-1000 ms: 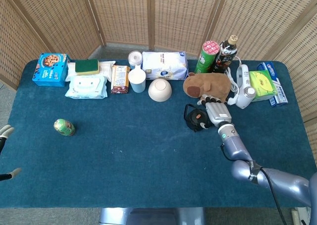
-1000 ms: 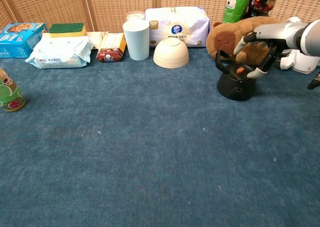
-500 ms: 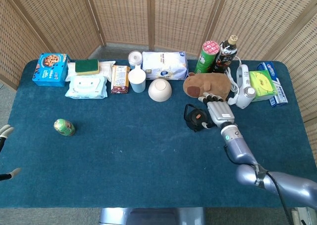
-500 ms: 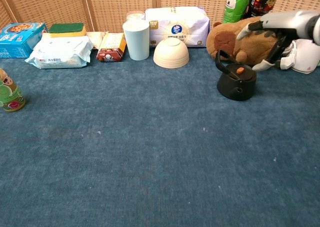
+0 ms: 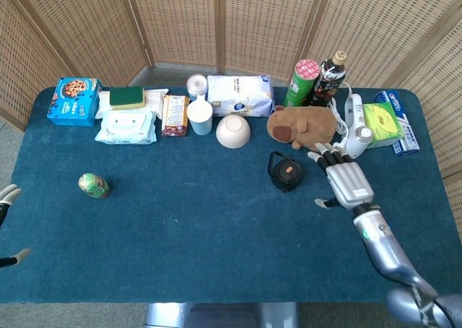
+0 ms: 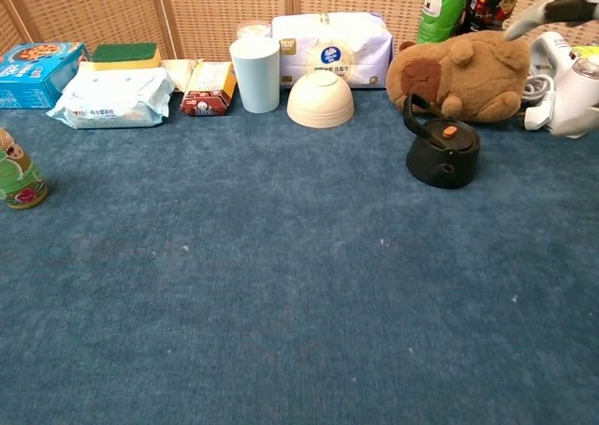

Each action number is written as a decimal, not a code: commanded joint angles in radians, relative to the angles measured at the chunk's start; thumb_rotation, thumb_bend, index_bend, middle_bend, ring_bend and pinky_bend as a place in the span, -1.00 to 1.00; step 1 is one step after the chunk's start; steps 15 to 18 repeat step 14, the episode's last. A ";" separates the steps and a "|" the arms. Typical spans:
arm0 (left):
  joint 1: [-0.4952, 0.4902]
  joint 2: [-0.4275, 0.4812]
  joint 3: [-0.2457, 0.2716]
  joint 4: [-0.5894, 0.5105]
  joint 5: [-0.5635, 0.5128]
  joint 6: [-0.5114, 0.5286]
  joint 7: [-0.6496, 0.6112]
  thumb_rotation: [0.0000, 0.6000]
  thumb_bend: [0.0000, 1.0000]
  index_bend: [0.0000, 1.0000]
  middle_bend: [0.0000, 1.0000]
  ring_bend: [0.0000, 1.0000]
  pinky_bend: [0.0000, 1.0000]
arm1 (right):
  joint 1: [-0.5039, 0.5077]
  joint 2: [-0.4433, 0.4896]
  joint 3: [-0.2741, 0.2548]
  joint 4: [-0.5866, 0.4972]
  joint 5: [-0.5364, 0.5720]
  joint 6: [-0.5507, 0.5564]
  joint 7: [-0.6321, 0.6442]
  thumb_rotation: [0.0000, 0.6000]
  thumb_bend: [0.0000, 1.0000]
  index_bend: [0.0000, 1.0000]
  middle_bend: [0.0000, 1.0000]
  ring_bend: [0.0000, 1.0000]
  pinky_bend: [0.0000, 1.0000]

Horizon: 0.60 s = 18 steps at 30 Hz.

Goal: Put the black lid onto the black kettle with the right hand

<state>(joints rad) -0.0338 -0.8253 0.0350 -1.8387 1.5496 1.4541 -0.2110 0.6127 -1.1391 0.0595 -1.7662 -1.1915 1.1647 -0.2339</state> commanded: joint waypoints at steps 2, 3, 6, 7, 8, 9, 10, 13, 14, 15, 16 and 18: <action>0.010 0.001 0.006 0.005 0.014 0.017 -0.008 1.00 -0.77 -1.00 -1.00 -1.00 -0.93 | -0.161 0.011 -0.107 -0.002 -0.219 0.196 0.072 0.86 -1.00 -0.74 -0.92 -1.00 -1.00; 0.012 0.002 0.007 0.006 0.017 0.021 -0.011 1.00 -0.77 -1.00 -1.00 -1.00 -0.93 | -0.174 0.008 -0.115 0.005 -0.236 0.212 0.075 0.87 -1.00 -0.74 -0.92 -1.00 -1.00; 0.020 0.003 0.009 0.014 0.026 0.038 -0.021 1.00 -0.77 -1.00 -1.00 -1.00 -0.93 | -0.229 -0.006 -0.140 0.042 -0.289 0.279 0.074 0.87 -1.00 -0.73 -0.92 -1.00 -1.00; 0.022 0.004 0.010 0.016 0.028 0.043 -0.026 1.00 -0.77 -1.00 -1.00 -1.00 -0.93 | -0.252 -0.013 -0.149 0.059 -0.306 0.306 0.068 0.87 -1.00 -0.72 -0.92 -1.00 -1.00; 0.025 0.005 0.010 0.019 0.031 0.048 -0.030 1.00 -0.77 -1.00 -1.00 -1.00 -0.93 | -0.271 -0.022 -0.155 0.075 -0.321 0.329 0.067 0.88 -1.00 -0.72 -0.92 -1.00 -1.00; 0.027 0.005 0.010 0.021 0.032 0.053 -0.034 1.00 -0.77 -1.00 -1.00 -1.00 -0.93 | -0.293 -0.032 -0.162 0.093 -0.332 0.353 0.069 0.88 -1.00 -0.71 -0.92 -1.00 -1.00; 0.028 0.005 0.010 0.022 0.032 0.055 -0.036 1.00 -0.77 -1.00 -1.00 -1.00 -0.93 | -0.307 -0.039 -0.168 0.106 -0.339 0.367 0.069 0.89 -1.00 -0.71 -0.92 -1.00 -1.00; 0.029 0.004 0.011 0.023 0.036 0.057 -0.034 1.00 -0.76 -1.00 -1.00 -1.00 -0.93 | -0.358 -0.061 -0.188 0.151 -0.362 0.409 0.065 0.91 -1.00 -0.71 -0.92 -1.00 -1.00; 0.028 0.003 0.012 0.023 0.038 0.055 -0.029 1.00 -0.76 -1.00 -1.00 -1.00 -0.93 | -0.372 -0.066 -0.192 0.162 -0.368 0.419 0.064 0.92 -1.00 -0.71 -0.92 -1.00 -1.00; 0.028 0.003 0.012 0.023 0.038 0.055 -0.029 1.00 -0.76 -1.00 -1.00 -1.00 -0.93 | -0.372 -0.066 -0.192 0.162 -0.368 0.419 0.064 0.92 -1.00 -0.71 -0.92 -1.00 -1.00; 0.028 0.003 0.012 0.023 0.038 0.055 -0.029 1.00 -0.76 -1.00 -1.00 -1.00 -0.93 | -0.372 -0.066 -0.192 0.162 -0.368 0.419 0.064 0.92 -1.00 -0.71 -0.92 -1.00 -1.00; 0.028 0.003 0.012 0.023 0.038 0.055 -0.029 1.00 -0.76 -1.00 -1.00 -1.00 -0.93 | -0.372 -0.066 -0.192 0.162 -0.368 0.419 0.064 0.92 -1.00 -0.71 -0.92 -1.00 -1.00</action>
